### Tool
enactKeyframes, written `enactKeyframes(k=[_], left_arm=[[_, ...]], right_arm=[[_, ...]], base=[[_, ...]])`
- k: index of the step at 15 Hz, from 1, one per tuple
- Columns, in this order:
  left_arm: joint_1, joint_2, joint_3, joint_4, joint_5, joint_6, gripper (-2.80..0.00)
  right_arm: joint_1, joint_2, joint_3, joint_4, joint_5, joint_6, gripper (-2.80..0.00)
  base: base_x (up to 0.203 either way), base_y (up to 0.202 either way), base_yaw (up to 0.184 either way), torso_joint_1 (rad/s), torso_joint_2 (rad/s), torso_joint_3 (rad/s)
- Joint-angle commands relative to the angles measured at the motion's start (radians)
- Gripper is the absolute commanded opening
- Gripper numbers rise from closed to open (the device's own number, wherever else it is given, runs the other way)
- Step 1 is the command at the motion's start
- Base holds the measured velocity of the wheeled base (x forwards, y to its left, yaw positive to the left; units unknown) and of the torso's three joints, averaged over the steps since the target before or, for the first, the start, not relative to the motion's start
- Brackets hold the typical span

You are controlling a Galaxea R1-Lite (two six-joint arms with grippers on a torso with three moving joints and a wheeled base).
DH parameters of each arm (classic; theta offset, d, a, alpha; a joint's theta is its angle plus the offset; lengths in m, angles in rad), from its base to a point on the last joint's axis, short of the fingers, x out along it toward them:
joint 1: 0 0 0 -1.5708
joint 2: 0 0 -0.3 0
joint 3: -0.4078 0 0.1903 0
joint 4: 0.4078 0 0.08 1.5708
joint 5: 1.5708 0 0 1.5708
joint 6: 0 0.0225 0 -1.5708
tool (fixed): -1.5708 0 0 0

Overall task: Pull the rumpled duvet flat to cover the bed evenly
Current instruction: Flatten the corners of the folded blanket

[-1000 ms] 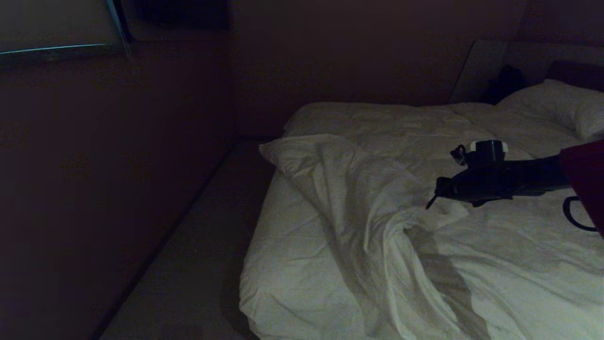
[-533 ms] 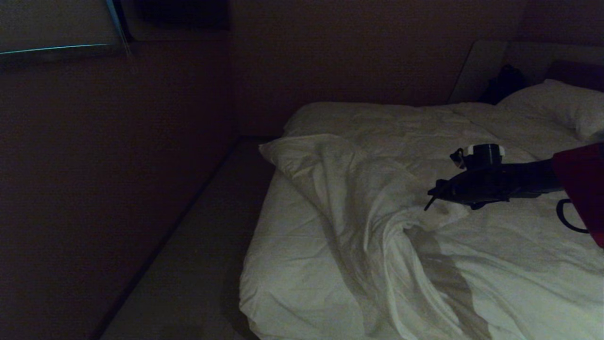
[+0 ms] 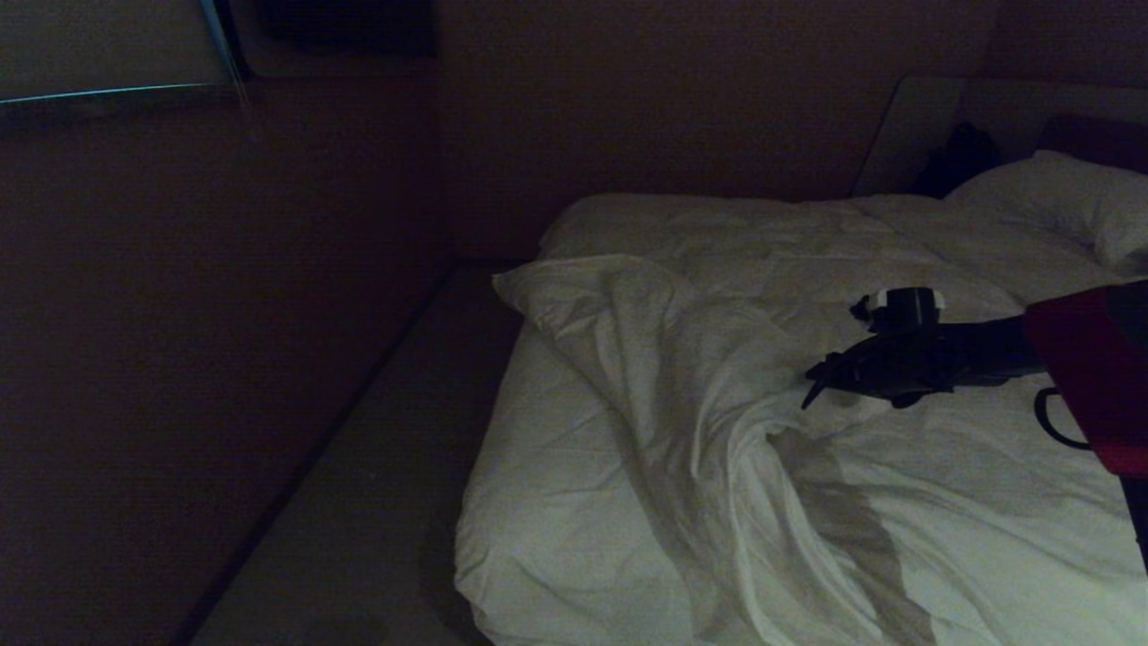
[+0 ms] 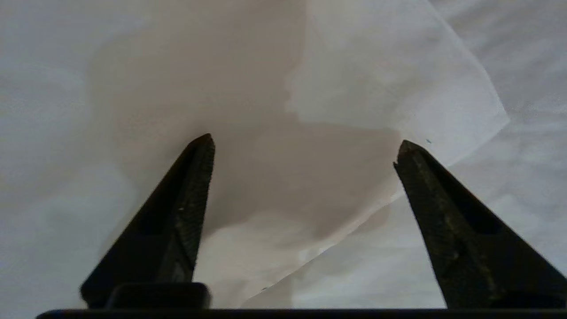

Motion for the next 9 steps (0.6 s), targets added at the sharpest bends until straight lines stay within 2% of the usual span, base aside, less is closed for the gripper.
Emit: enactKeyframes(k=[1,9], left_arm=[[0.0,0.0,0.0,0.0,0.0,0.0,-2.8],[0.0,0.0,0.0,0.0,0.0,0.0,-2.8]], right_arm=[[0.012,0.02,0.0,-0.001,0.0,0.009,0.0],[0.022,0.09,-0.044,0.006,-0.003,0.027,0.0]], base=[[0.0,0.0,0.0,0.0,0.0,0.0],[0.0,0.0,0.0,0.0,0.0,0.0]])
